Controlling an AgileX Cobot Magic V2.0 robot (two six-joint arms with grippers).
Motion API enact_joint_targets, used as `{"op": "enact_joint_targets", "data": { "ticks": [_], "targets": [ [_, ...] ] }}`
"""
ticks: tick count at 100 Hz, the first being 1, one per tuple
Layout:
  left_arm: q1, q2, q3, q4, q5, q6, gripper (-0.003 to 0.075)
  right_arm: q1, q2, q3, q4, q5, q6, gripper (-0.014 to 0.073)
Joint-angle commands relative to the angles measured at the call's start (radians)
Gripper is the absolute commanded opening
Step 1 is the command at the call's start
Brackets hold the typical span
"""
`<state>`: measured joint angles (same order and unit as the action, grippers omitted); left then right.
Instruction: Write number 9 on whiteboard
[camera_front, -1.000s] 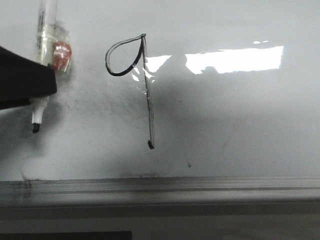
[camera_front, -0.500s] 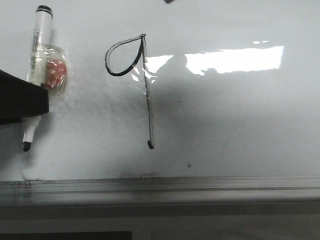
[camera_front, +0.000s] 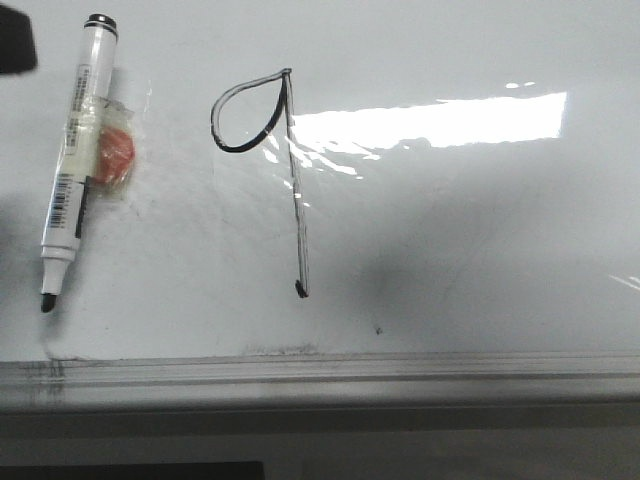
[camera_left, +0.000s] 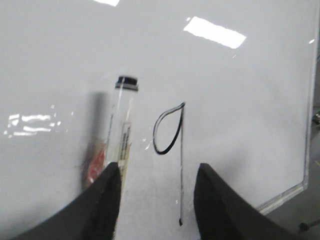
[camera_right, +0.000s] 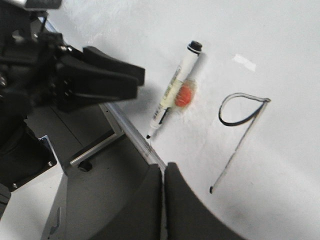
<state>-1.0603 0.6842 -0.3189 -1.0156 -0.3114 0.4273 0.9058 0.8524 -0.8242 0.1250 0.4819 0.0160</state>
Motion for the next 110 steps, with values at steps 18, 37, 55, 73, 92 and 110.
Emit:
{"op": "enact_joint_targets", "data": {
  "ticks": [18,37,55,73,92,110],
  "targets": [
    [-0.003,-0.157,0.084,0.124,-0.015,0.003,-0.002,0.004,-0.303,0.329,-0.112,-0.362,-0.007,-0.0064],
    [-0.003,-0.191,0.137,0.119,0.012,0.003,-0.002,0.004,-0.497,0.55,-0.114,-0.482,-0.007,-0.0064],
    [-0.003,-0.191,0.142,0.116,0.012,0.003,-0.002,0.004,-0.583,0.643,-0.114,-0.482,-0.007,-0.0064],
    [-0.003,-0.191,0.142,0.116,0.012,0.003,-0.002,0.004,-0.586,0.687,-0.114,-0.469,-0.007,-0.0064],
    [-0.003,-0.191,0.142,0.116,0.012,0.003,-0.002,0.004,-0.586,0.687,-0.114,-0.451,-0.007,-0.0064],
    [0.009,-0.208,0.142,0.188,-0.002,0.003,-0.002,0.004,-0.586,0.687,-0.114,-0.451,-0.007,-0.0064]
  ]
}}
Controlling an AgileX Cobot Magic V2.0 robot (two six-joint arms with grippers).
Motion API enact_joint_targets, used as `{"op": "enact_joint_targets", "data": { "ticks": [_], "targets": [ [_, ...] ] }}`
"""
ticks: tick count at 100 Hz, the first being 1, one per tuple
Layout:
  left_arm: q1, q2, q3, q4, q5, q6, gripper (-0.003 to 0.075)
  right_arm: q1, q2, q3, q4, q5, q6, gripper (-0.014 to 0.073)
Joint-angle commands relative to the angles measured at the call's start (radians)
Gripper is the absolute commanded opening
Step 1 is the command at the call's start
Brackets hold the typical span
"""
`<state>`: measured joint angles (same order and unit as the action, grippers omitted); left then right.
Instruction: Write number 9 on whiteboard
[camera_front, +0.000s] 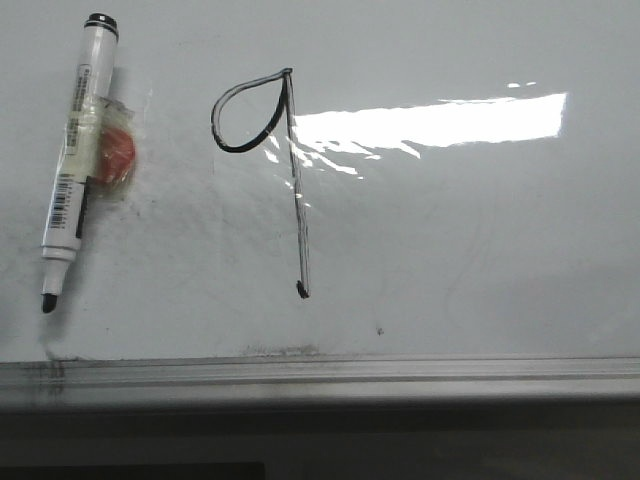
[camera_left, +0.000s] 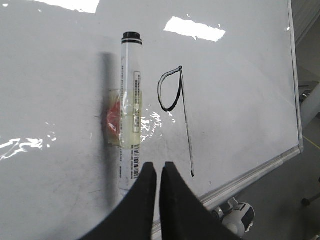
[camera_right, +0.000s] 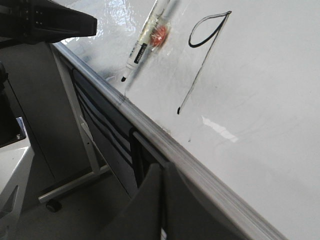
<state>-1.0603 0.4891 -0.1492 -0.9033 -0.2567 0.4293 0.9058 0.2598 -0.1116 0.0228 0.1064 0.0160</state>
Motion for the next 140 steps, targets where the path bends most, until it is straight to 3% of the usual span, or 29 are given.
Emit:
{"op": "enact_joint_targets", "data": {
  "ticks": [1,11,26,46,52,70,91,114,140],
  "targets": [
    [0.011,-0.014,-0.028,0.089,-0.06,0.001,-0.002,0.004,0.007,-0.026,-0.012,-0.075,-0.007,-0.0064],
    [0.077,-0.046,-0.015,0.256,-0.104,-0.003,-0.002,0.004,0.007,-0.026,-0.012,-0.075,-0.007,-0.0064],
    [0.286,-0.166,0.034,0.451,-0.07,-0.084,-0.002,0.004,0.007,-0.026,-0.012,-0.075,-0.007,-0.0064],
    [0.595,-0.416,0.185,0.834,-0.036,-0.496,-0.002,0.004,0.007,-0.026,-0.012,-0.075,-0.007,-0.0064],
    [0.673,-0.465,0.177,0.872,0.073,-0.561,-0.002,0.004,0.009,-0.026,-0.012,-0.075,-0.007,-0.0064],
    [0.845,-0.519,0.182,0.891,0.188,-0.555,-0.002,0.004,0.009,-0.026,-0.012,-0.075,-0.007,-0.0064],
    [0.962,-0.521,0.182,0.912,0.328,-0.551,-0.002,0.004,0.009,-0.026,-0.012,-0.075,-0.007,-0.0064],
    [0.988,-0.521,0.182,0.912,0.556,-0.551,-0.002,0.004,0.009,-0.026,-0.012,-0.075,-0.007,-0.0064],
    [0.988,-0.521,0.18,0.903,0.553,-0.551,-0.002,0.004,0.009,-0.026,-0.012,-0.075,-0.007,-0.0064]
  ]
}}
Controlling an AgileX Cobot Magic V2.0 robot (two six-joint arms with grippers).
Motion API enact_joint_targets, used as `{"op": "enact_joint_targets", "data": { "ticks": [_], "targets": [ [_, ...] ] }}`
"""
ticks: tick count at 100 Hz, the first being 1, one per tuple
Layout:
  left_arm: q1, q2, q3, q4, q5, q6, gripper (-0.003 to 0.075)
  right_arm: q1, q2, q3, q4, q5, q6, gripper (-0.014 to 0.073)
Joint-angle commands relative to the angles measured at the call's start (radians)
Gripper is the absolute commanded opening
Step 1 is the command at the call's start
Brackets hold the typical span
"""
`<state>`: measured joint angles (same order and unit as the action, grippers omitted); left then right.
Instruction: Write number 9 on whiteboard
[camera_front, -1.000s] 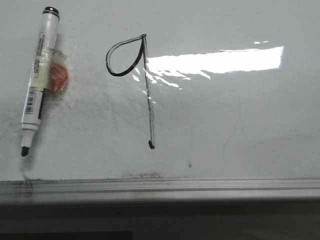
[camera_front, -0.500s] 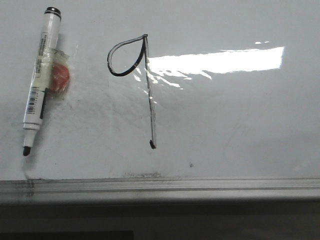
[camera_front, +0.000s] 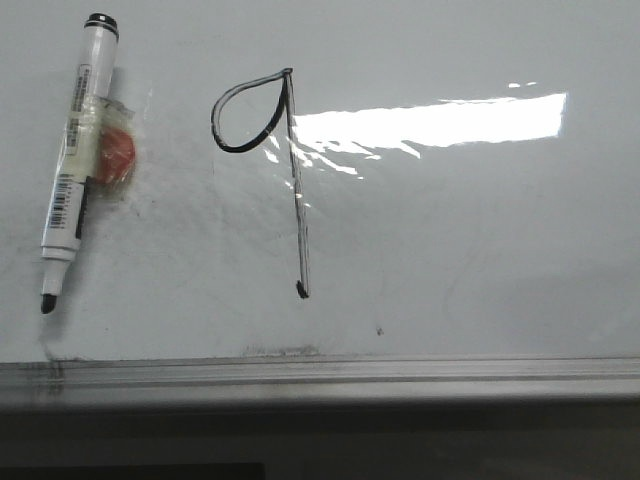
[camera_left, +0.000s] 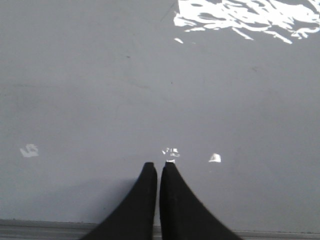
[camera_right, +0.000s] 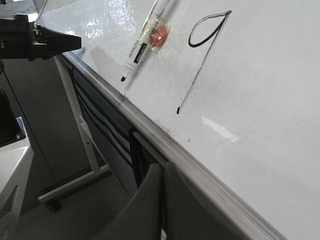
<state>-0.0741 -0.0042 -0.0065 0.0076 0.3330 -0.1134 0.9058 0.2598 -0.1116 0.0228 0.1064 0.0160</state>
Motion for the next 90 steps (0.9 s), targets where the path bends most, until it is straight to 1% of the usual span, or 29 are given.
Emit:
{"op": "enact_joint_targets", "data": {
  "ticks": [1,40,49,54,58,65,67,70,74,80,87,90],
  "targets": [
    [0.002,-0.028,0.037,-0.008,-0.037,-0.008,-0.002,0.004,0.009,-0.026,-0.012,-0.075,-0.007,-0.0064],
    [0.002,-0.028,0.037,-0.008,-0.037,-0.008,-0.002,0.004,0.009,-0.026,-0.012,-0.075,-0.007,-0.0064],
    [0.002,-0.028,0.037,-0.008,-0.037,-0.008,-0.002,-0.025,0.009,-0.004,-0.012,-0.106,-0.007,-0.0064],
    [0.002,-0.028,0.037,-0.008,-0.037,-0.008,-0.002,-0.079,0.009,0.022,-0.042,-0.135,-0.007,-0.0064],
    [0.002,-0.028,0.037,-0.008,-0.037,-0.008,-0.002,-0.129,0.009,0.052,-0.053,-0.186,-0.007,-0.0064],
    [0.002,-0.028,0.037,-0.008,-0.037,-0.008,-0.002,-0.256,0.009,0.106,-0.053,-0.306,-0.007,-0.0064],
    [0.002,-0.028,0.037,-0.008,-0.037,-0.008,-0.002,-0.314,0.009,0.121,-0.053,-0.357,-0.007,-0.0064],
    [0.002,-0.028,0.037,-0.008,-0.037,-0.008,-0.002,-0.357,0.009,0.139,-0.053,-0.393,-0.004,-0.0064],
    [0.002,-0.028,0.037,-0.008,-0.037,-0.008,-0.002,-0.445,0.006,0.133,-0.053,-0.369,-0.001,-0.0064],
    [0.002,-0.028,0.037,-0.008,-0.037,-0.008,-0.002,-0.567,0.005,0.133,-0.055,-0.383,-0.001,-0.0064],
    [0.002,-0.028,0.037,-0.008,-0.037,-0.008,-0.002,-0.683,-0.006,0.134,-0.088,-0.36,-0.001,-0.0064],
    [0.002,-0.028,0.037,-0.008,-0.037,-0.008,-0.002,-0.724,-0.016,0.134,-0.11,-0.325,-0.001,-0.0064]
  ]
}}
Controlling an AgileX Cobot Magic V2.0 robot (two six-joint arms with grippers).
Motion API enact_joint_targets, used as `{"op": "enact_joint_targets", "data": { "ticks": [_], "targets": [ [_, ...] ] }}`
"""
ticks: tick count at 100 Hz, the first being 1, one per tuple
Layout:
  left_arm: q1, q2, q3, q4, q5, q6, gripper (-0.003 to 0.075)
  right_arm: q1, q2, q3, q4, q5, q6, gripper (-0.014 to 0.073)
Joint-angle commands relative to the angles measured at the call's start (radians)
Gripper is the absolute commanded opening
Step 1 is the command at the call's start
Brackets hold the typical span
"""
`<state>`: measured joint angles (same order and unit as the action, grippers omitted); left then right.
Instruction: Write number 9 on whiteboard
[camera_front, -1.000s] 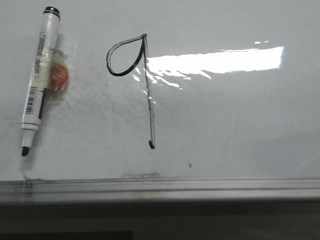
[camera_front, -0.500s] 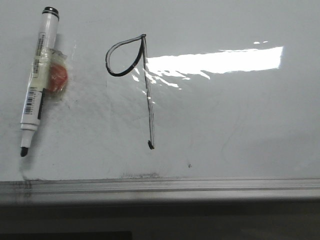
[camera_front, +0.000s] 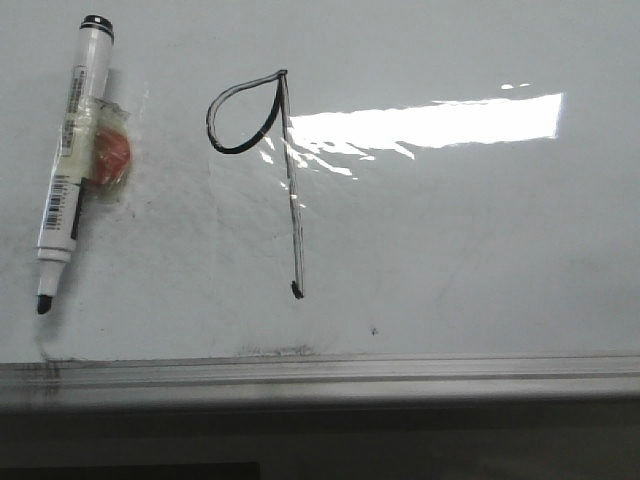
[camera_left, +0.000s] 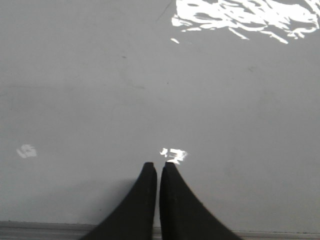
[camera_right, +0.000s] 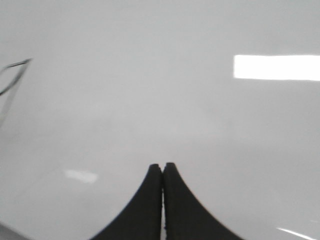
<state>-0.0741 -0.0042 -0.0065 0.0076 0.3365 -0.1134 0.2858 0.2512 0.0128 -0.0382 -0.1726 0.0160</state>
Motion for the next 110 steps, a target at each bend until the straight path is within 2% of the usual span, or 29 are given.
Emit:
{"op": "enact_joint_targets", "data": {
  "ticks": [1,20,31,37,110],
  "targets": [
    [0.002,-0.028,0.037,-0.008,-0.041,-0.008,-0.002,-0.114,-0.009,0.01,-0.052,-0.038,-0.001,-0.0064],
    [0.002,-0.028,0.037,-0.008,-0.041,-0.008,-0.002,-0.309,-0.173,0.01,-0.037,0.287,-0.001,-0.0064],
    [0.002,-0.028,0.037,-0.008,-0.041,-0.008,-0.002,-0.355,-0.287,0.01,-0.031,0.428,-0.004,-0.0064],
    [0.002,-0.028,0.037,-0.008,-0.041,-0.008,-0.002,-0.36,-0.273,0.01,-0.028,0.474,-0.005,-0.0064],
    [0.002,-0.028,0.037,-0.008,-0.038,-0.008,-0.002,-0.36,-0.279,0.01,-0.027,0.474,-0.006,-0.0064]
  ]
}}
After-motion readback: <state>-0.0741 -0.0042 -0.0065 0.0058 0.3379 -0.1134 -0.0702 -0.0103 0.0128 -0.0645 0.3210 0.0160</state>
